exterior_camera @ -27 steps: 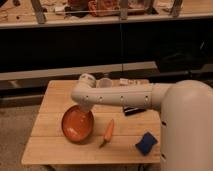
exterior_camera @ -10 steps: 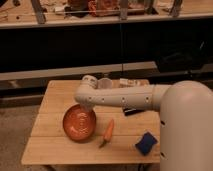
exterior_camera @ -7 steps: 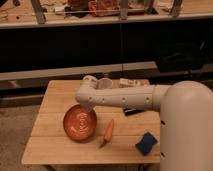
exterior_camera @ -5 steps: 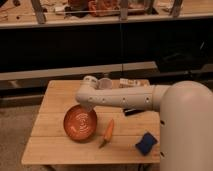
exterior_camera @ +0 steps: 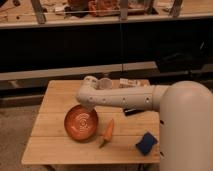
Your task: Pick up the ceramic bowl
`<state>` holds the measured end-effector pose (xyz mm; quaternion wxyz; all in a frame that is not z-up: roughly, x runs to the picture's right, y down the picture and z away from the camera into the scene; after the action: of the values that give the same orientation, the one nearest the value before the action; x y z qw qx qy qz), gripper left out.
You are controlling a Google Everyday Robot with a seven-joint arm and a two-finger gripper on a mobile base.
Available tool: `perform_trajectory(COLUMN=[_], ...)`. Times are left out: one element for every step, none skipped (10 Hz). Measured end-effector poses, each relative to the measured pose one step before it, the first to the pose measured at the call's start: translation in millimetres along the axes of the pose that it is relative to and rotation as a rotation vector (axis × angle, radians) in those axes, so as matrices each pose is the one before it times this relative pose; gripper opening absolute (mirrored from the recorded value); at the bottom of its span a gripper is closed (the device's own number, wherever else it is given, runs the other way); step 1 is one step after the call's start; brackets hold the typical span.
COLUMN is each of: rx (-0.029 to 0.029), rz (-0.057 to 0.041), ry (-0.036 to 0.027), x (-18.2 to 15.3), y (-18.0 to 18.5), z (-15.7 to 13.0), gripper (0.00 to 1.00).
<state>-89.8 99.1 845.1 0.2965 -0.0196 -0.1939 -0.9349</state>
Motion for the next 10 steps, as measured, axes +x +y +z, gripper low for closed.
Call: perform_trajectory(rx=[0.00037,0.00041,0.00029,-0.00008,-0.00028,-0.00074,0.00095,0.00103,0.00093,0.00038], rz=[-0.01069,-0.01364,-0.00763,-0.00650,-0.00561,-0.00999,-0.00989,-0.01001,-0.00817,-0.00906], ry=[-0.00019,0.00111,0.00013,0.00039,0.00216,0.00221,0.00060,0.00144,0.00049,0.00053], x=[-0.41,0.15,0.04,-0.10,0.15,-0.18,-1.21,-0.26,-0.63,-0.90], y=[0.36,0.43,0.02,0.42,0.36,1.20,0.86,0.20,0.23,0.44], z=[1.71,1.92,1.16,1.10,-0.32,-1.19,0.34,0.05,0.18,0.26], gripper=[0.01,0.01,0.01,0.01,0.01,0.01,0.01,0.01,0.01,0.01])
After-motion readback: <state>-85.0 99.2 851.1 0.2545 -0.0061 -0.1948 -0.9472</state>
